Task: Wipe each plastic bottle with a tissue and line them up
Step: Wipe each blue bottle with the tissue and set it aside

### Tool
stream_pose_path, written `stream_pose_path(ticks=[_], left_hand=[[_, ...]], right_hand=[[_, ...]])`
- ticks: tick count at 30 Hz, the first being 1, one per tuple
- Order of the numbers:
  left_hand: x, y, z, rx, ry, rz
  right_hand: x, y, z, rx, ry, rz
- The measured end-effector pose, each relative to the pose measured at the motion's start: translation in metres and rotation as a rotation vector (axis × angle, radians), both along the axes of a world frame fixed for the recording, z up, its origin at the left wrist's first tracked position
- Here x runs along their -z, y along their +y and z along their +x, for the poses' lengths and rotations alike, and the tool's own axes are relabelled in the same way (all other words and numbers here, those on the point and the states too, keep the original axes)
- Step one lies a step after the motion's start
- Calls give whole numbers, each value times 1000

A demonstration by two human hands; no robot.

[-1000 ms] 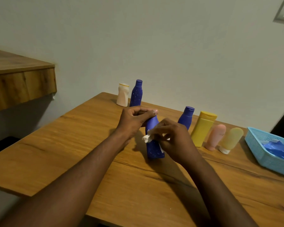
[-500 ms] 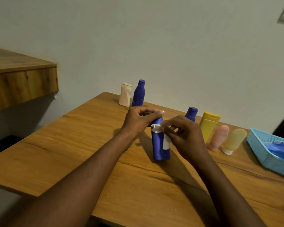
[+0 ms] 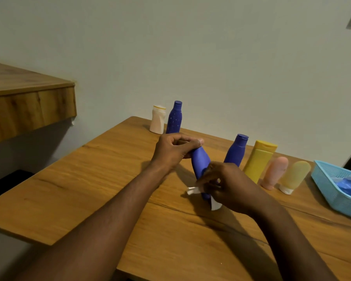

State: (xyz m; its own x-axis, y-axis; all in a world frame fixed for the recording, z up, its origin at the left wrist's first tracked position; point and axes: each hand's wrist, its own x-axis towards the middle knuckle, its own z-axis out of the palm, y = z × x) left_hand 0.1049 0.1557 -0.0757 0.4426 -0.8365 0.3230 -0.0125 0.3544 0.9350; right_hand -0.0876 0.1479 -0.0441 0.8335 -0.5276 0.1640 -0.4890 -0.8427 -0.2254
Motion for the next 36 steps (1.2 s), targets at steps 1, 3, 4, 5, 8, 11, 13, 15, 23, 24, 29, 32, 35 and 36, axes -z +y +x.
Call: stream_pose_path(ticks=[1, 3, 4, 5, 8, 11, 13, 15, 23, 24, 29, 32, 35, 36], left_hand=[[0, 0, 0, 4, 1, -2], [-2, 0, 0, 18, 6, 0], [-2, -1, 0, 22, 3, 4], [-2, 0, 0, 25, -6, 10], [-1, 0, -1, 56, -34, 16], [-1, 1, -2, 90, -41, 17], [0, 2, -3, 85, -43, 20], [0, 3, -3, 66, -42, 24], [0, 1, 4, -23, 49, 21], [1, 0, 4, -31, 46, 19], [2, -3, 6, -34, 47, 34], [2, -3, 6, -51, 38, 52], [3, -4, 7, -60, 40, 51], [3, -4, 7, -60, 41, 50]], right_hand=[[-2, -2, -4, -5, -15, 28], [-6, -5, -9, 4, -132, 68], [-7, -6, -11, 26, -226, 65], [-8, -8, -12, 58, -327, 40], [-6, -9, -6, 144, -539, -61], [3, -8, 3, 187, -552, -40], [8, -10, 4, 192, -506, -22], [9, -12, 2, 171, -485, 0], [1, -18, -11, -16, -192, 290], [1, -19, -12, -24, -163, 316], [-1, -18, -16, -25, -236, 363], [1, -13, -10, 22, -437, 235], [8, -8, 0, 22, -429, 163], [11, -8, 3, 10, -393, 158]])
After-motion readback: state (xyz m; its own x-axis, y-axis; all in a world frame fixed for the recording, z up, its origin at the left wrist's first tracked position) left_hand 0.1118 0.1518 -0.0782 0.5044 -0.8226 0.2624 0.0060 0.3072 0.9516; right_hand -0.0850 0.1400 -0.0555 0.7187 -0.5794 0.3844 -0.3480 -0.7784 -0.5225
